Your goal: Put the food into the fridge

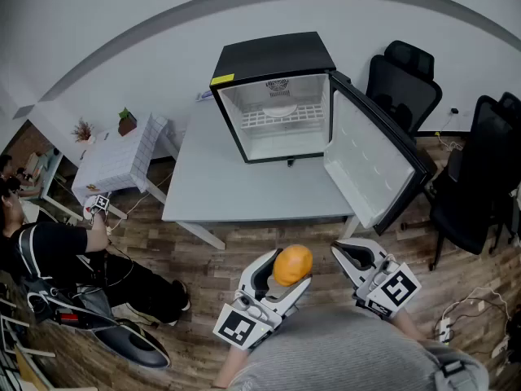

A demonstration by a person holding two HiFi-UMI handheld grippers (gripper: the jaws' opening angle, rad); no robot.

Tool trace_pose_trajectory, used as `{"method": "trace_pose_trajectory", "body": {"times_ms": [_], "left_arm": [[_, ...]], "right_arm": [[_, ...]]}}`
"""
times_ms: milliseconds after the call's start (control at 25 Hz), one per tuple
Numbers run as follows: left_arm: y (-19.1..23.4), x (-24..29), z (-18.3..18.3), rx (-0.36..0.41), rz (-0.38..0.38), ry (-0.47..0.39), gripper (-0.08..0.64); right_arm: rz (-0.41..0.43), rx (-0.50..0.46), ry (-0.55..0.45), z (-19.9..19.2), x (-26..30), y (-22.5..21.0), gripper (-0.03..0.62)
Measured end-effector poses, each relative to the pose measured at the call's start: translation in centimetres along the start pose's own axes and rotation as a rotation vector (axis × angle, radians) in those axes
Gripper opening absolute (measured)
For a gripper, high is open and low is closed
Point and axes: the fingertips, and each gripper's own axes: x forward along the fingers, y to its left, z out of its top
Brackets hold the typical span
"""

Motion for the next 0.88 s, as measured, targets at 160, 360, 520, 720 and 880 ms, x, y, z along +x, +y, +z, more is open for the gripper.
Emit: {"method": "trace_pose_trajectory", "body": {"times_ms": [160,360,520,720,880], "left_arm": [[0.5,-0.8,-0.8,-0.006,0.002,0.014,0.313],[0.5,-1.0,-1.0,-0.018,-0.006,0.035,0.313],[1.0,-1.4,-1.9,-0.015,-0.001,0.067,0.313],[0.7,-1.1,-1.7,-0.026,-0.018,0.052,0.313],[0.7,-0.5,-0.9,-0.027,-0.021,0.021,0.313]], "right_arm": [[-0.024,0.005,-0.006,-0.2,0.5,0.0,0.012],[-0.007,0.021,-0.014,-0.3,0.8,0.7,0.012],[-0.005,0.022,-0.001,-0.5,1.2,0.7,0.012],[-0.035,0.010,-0.013,-0.3,1.3,-0.1,0.012],[-0.009,0.002,-0.031,-0.1,1.3,0.2,0.012]]}}
